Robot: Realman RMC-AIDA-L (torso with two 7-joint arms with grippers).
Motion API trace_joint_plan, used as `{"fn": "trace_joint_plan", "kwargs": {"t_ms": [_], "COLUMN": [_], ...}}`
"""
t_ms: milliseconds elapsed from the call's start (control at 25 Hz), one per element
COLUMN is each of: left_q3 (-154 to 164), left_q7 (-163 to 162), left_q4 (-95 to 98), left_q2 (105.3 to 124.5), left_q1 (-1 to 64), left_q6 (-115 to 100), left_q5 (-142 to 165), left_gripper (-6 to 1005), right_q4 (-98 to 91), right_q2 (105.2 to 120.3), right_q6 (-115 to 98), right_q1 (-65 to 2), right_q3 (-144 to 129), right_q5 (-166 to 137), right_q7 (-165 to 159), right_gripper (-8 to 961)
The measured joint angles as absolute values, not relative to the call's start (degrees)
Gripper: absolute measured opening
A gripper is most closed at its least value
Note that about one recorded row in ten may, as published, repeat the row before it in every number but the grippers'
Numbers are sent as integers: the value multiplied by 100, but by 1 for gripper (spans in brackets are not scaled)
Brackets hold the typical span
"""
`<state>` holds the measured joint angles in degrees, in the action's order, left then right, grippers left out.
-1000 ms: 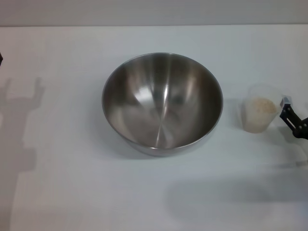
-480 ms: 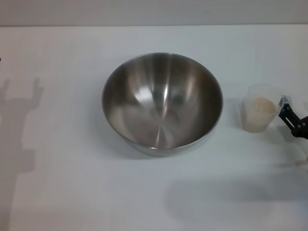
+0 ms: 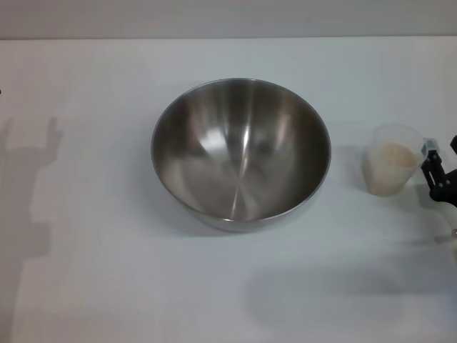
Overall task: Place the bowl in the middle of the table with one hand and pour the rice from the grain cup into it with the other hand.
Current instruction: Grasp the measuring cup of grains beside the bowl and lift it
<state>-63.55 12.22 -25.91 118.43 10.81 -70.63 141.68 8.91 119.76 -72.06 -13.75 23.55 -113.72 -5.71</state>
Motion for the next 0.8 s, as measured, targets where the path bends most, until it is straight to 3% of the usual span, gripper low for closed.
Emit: {"fn": "trace_joint_plan", "kwargs": {"t_ms": [240, 800], "left_q3": [-6355, -6334], "left_q7": [1221, 1221], "left_q4": [-2536, -2505], "left_q2": [11847, 11856], "left_q1": [1084, 1082], "left_q6": [-7066, -7067], "left_q5": [14163, 14147], "left_gripper": [813, 813], "right_q4": [889, 889], "right_q2": [11980, 11980], "right_q6": [-7206, -7548], "right_q1": [-1418, -1392], "right_q3": [2355, 2401], "right_q5": [-11372, -11372], "right_q7": [-571, -563], "right_gripper": [375, 18]}}
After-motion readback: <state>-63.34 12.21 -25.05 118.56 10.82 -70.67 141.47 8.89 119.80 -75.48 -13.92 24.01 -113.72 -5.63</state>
